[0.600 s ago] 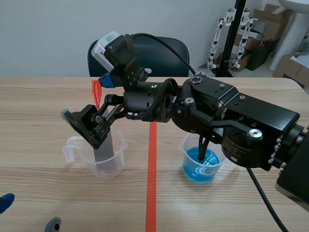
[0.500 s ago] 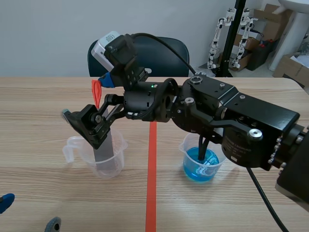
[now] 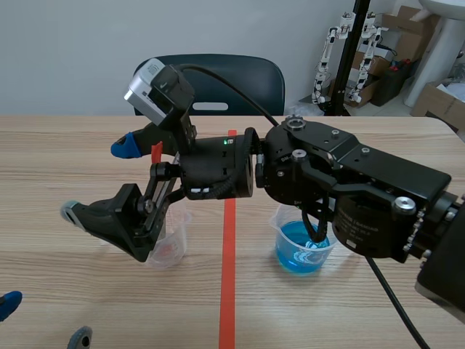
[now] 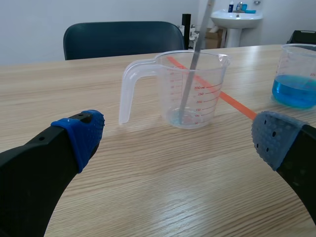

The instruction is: Do the redox reaction experiment. return to the home posture

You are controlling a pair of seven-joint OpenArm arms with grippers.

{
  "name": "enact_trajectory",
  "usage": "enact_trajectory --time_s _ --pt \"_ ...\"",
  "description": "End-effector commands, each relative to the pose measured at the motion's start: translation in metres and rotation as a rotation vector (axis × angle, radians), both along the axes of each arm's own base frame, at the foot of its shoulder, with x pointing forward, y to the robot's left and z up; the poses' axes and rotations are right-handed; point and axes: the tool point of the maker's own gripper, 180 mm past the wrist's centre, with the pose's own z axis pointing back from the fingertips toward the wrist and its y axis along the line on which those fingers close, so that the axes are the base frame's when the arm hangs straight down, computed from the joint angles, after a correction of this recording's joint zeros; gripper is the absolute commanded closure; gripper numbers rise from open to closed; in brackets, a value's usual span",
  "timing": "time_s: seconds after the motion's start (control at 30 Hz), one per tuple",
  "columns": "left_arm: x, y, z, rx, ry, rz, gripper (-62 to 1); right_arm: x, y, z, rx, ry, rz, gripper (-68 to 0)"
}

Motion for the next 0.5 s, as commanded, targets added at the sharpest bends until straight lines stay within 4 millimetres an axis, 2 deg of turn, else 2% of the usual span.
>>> enact_trajectory --time_s 0.0,0.47 --pt "0.0007 0.0004 0.0046 -0.01 -0.022 0.002 -62.3 0.0057 0.0014 0.0144 0.042 -0.019 -0.007 -67.9" --pt "-0.0038 0.008 0.0045 0.016 -0.01 -0.013 -62.3 0.0069 0.0014 0.0145 0.041 -0.035 -0.013 -67.9"
